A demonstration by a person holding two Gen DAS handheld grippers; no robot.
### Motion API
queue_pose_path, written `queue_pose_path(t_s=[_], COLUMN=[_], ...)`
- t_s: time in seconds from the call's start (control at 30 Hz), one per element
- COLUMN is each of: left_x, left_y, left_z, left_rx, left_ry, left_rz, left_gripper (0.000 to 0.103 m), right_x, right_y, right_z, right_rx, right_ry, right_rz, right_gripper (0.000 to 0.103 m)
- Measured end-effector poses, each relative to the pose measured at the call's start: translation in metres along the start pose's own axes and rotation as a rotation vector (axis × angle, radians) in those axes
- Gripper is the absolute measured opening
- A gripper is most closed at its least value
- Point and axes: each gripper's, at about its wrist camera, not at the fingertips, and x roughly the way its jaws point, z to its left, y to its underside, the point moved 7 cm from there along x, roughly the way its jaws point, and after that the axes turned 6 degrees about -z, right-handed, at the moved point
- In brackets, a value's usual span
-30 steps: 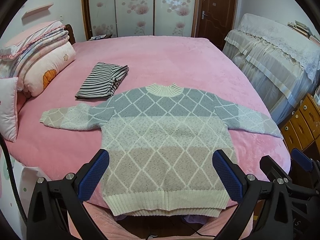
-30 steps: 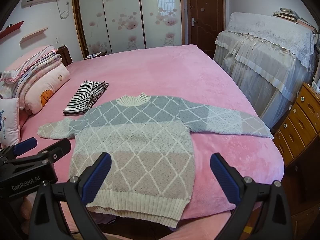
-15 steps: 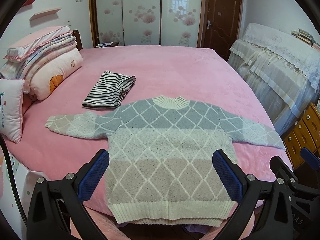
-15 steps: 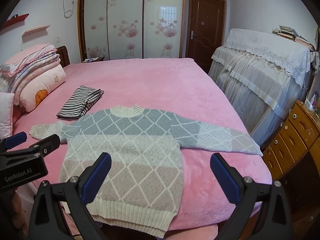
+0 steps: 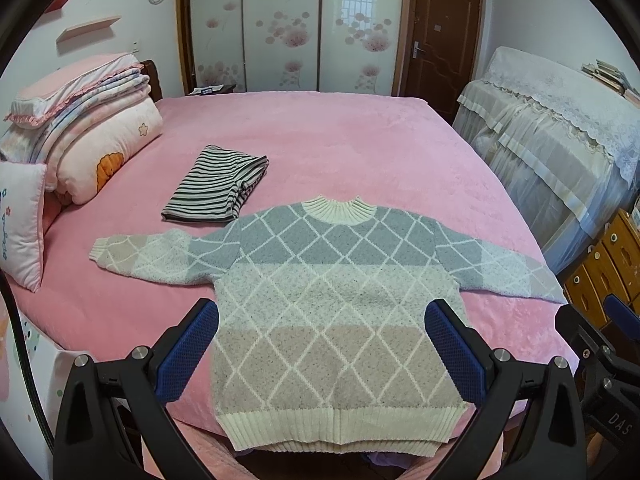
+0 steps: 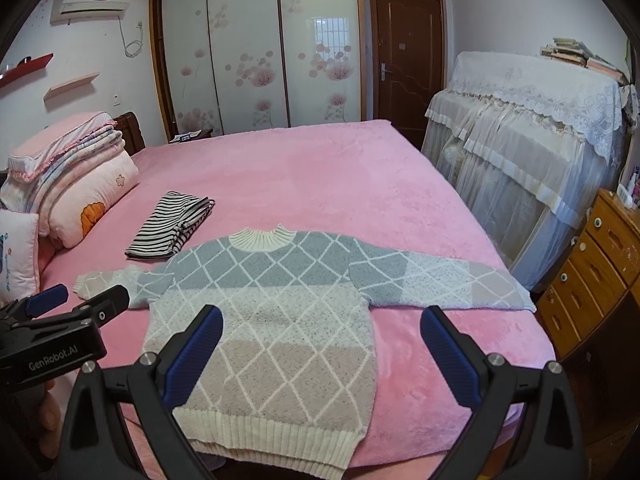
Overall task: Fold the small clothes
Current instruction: 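Move the right tool to the sweater's sleeve cuff and grasp it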
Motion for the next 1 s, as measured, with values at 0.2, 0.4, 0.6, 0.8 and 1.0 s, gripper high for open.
queue_pose_path(t_s=[0.2,0.4,0.6,0.8,1.0], left_x=[0.000,0.003,0.008,0.013,0.020], left_y=[-0.008,-0.017,-0.026,-0.036,-0.048], left_z=[-0.009,-0.023,-0.037,-0.057,-0.083], left_rx=[0.029,0.040,0.072,0.087,0.116], left_ry=[0.015,0.046,0.033,0.057,0.075], left_rz=[0.007,0.010,-0.012,-0.027,-0.046], left_gripper=[0.102,0.102,0.102,0.102,0.102], right_x=[-0.002,-0.008,-0.017,-0.014,-0.005], right_y=[-0.008,-0.017,-0.033,-0.042,-0.040], right_z=[-0.009,-0.022,-0.041,-0.056,-0.074], right_rx=[-0.046,-0.059,-0.036,-0.023,-0.015], right_ry=[0.046,0.081,0.089,0.079,0.086], right_rz=[-0.015,-0.060,-0.138,-0.141,-0.125], right_gripper=[0.100,0.100,0.100,0.100,0.100])
